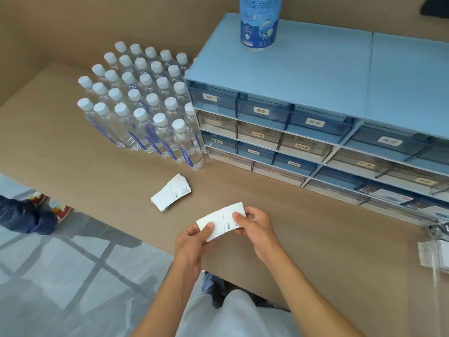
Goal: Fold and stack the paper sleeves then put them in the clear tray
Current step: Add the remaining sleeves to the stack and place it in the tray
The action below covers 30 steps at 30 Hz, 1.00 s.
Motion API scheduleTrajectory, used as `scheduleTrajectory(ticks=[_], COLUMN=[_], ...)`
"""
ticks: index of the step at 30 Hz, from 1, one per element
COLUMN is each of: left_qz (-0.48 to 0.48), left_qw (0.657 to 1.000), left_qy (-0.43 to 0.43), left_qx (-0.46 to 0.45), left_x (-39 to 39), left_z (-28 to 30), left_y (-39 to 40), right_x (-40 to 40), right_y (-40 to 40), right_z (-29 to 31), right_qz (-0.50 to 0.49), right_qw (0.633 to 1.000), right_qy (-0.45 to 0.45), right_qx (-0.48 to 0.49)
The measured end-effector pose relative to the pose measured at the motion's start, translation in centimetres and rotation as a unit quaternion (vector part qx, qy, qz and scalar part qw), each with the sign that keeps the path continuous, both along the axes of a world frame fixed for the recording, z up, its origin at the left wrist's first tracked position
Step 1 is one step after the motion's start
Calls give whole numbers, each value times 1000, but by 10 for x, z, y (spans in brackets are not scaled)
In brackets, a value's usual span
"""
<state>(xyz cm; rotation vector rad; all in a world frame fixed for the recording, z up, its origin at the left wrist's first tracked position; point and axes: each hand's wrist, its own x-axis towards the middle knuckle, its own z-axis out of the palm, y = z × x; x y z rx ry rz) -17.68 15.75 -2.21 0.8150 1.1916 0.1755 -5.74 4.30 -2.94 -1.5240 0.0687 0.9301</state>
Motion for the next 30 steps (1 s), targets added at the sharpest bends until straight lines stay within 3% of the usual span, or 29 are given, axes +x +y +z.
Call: scheduleTrajectory(ticks=[11, 24, 30], left_qz=[76, 71, 53], left_qw=[992, 963, 959], left_qy=[87, 221, 248], left_qx=[44, 139, 129], left_x=[-5, 5, 7], left_z=[-10, -35, -48], left_y=[89, 158, 167], right_x=[6, 18, 26], right_y=[120, 221, 235], right_z=[-4, -20, -25], right_qz=[92, 199, 224], right_qw=[987, 926, 926], right_qy=[-60, -205, -185], right_qx=[-120, -248, -243])
